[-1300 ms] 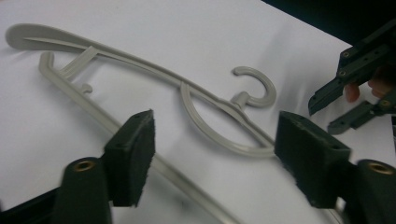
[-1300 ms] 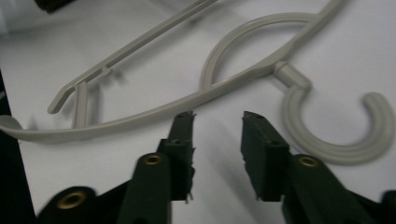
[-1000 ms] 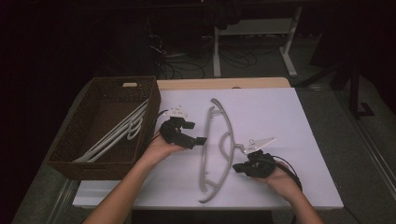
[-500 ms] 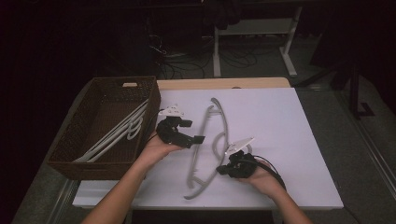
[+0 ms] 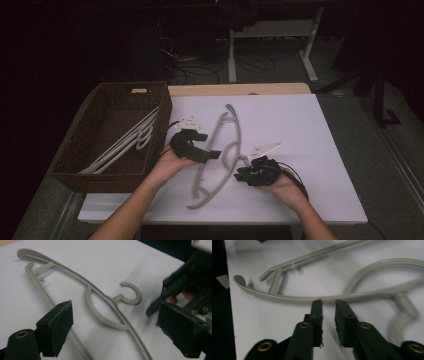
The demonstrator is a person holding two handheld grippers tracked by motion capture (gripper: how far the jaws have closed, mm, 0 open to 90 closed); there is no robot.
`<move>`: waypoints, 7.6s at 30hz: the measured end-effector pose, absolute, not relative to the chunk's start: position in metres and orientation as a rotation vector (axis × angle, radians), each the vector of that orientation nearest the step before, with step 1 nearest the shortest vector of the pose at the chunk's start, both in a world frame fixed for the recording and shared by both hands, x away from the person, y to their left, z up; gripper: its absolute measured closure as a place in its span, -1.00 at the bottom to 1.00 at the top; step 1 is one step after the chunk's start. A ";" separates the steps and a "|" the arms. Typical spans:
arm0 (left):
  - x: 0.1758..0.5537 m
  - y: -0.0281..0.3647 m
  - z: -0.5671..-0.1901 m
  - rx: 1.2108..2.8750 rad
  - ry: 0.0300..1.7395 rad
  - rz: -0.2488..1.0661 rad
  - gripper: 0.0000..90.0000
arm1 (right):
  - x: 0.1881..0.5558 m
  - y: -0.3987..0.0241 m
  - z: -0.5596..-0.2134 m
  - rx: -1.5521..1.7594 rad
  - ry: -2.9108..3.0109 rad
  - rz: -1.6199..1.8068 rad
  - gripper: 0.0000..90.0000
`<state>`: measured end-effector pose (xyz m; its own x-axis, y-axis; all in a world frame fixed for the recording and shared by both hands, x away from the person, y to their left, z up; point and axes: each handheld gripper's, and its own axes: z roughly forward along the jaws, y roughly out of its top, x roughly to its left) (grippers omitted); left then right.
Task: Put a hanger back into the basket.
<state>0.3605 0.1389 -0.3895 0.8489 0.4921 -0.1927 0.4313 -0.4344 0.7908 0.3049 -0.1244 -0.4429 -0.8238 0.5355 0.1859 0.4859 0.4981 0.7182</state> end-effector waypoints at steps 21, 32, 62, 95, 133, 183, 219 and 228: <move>0.319 0.092 -0.441 2.279 0.680 0.103 -0.15 | 0.302 -0.189 -0.440 1.131 2.444 1.216 0.19; 0.316 0.089 -0.444 2.293 0.675 0.103 -0.13 | 0.336 -0.192 -0.445 1.209 2.362 1.147 0.73; 0.340 0.130 -0.420 2.191 0.772 0.180 -0.37 | 0.320 -0.161 -0.449 1.014 2.694 0.909 0.97; 0.352 0.106 -0.450 2.330 0.846 0.274 0.49 | 0.296 -0.191 -0.429 1.085 2.453 1.144 0.24; 0.409 0.055 -0.448 2.387 0.605 0.082 0.55 | 0.296 -0.206 -0.419 1.096 2.385 1.219 0.24; 0.325 0.107 -0.426 2.271 0.401 0.020 -0.41 | 0.448 -0.180 -0.433 1.328 2.470 0.780 0.97; 0.328 0.083 -0.442 2.456 0.296 -0.006 0.82 | 0.446 -0.186 -0.419 1.344 2.444 0.886 0.72; 0.333 0.092 -0.420 2.413 0.364 0.015 0.82 | 0.407 -0.210 -0.371 1.290 2.322 1.095 0.17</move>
